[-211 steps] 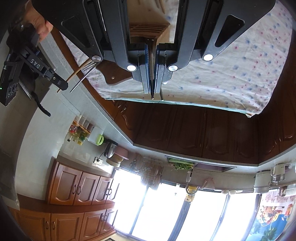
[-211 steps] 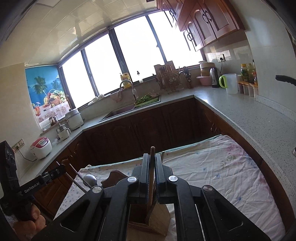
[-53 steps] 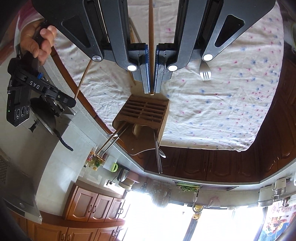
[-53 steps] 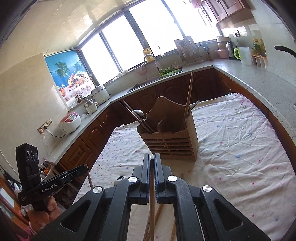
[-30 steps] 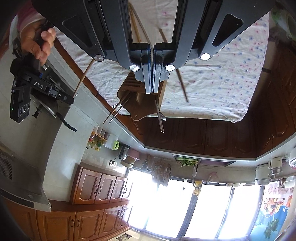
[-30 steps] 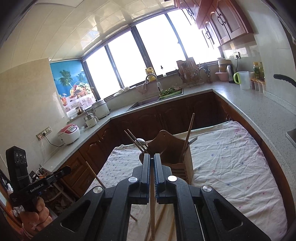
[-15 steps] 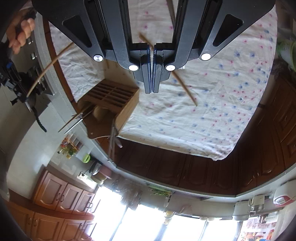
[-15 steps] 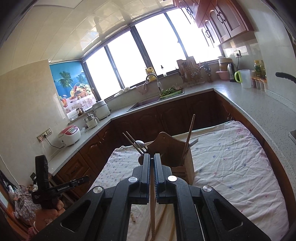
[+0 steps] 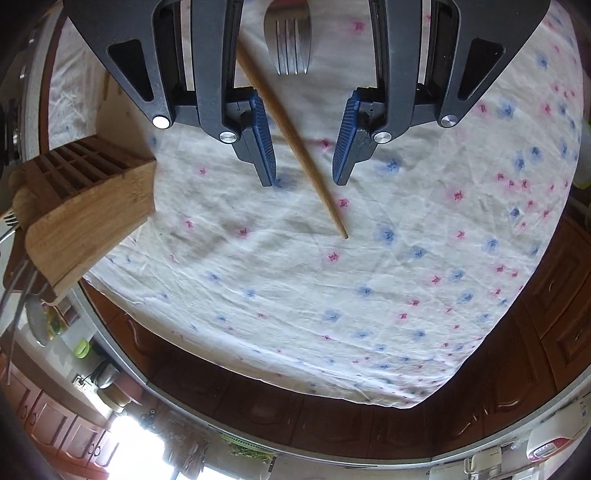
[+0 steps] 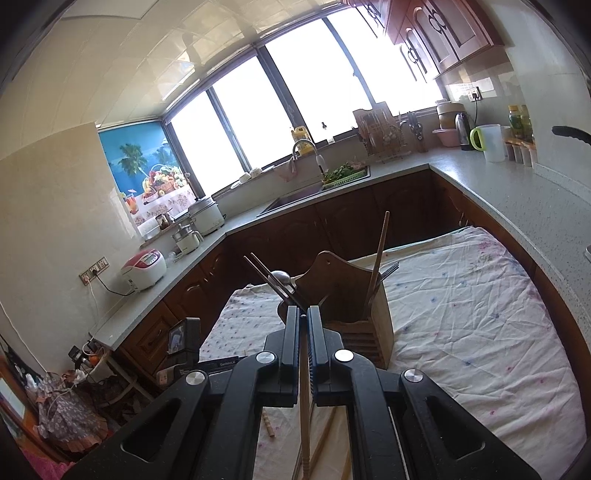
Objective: Organize utensils
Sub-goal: 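Lift both wooden chopsticks and carry them over the holder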
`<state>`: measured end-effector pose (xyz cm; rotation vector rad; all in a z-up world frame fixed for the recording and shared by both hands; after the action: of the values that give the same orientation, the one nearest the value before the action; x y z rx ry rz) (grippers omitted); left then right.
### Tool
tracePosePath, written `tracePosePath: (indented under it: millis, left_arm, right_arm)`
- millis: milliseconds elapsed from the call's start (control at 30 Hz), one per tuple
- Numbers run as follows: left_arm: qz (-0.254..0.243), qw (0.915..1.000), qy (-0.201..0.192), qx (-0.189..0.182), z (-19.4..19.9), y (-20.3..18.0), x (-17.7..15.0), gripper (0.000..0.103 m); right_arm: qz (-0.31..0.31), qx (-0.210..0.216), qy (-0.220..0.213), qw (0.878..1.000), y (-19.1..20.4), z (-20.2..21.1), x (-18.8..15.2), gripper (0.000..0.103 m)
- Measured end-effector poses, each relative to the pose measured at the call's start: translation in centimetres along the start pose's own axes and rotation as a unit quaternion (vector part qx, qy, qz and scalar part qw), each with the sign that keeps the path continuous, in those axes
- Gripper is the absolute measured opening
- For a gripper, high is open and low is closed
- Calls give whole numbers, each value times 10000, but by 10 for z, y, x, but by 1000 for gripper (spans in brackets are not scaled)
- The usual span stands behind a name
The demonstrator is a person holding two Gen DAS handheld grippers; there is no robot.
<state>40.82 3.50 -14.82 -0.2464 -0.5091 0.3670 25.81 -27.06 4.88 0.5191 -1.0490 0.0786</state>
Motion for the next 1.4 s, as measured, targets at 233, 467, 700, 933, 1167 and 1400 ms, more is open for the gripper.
tracePosePath:
  millis: [233,467,700,933,1167,1400]
  left_arm:
    - [-418,9988,-70,234,-16,-12,7,8]
    - [-398,9974,-230,-547,35,-34,-15,5]
    - [-500,9860,-710,-1425,126,-62,-32,5]
    - [-648,9754,-1069,-1815,186,-74,-40,5]
    - [-777,9684,-1305,-1978,218,-81,-41,5]
    - [-818,9612,-1556,-2128,239,-92,-28,5]
  right_arm:
    - [-17,18,24,10000,0,-2,-2,4]
    - [-38,-3,-55,10000,-2,4,1,4]
    - [41,5,-204,9998,6,17,10,4]
    - [105,17,-296,9995,14,26,16,4]
    - [93,-13,-340,9994,14,28,16,4]
    - [90,-130,-416,9990,5,23,25,4]
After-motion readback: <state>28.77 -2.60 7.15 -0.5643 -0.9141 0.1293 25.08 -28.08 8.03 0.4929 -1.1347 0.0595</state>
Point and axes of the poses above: each gripper's, at about its wrist camera, not at the fingertips, and z roughly against the way its jaws point, y to its left, x to its top, the point moved 9 cm from there along -z, roughly the way its jaws point, and after that the axes turned 11 degrees about z, right-handed, at the moved point
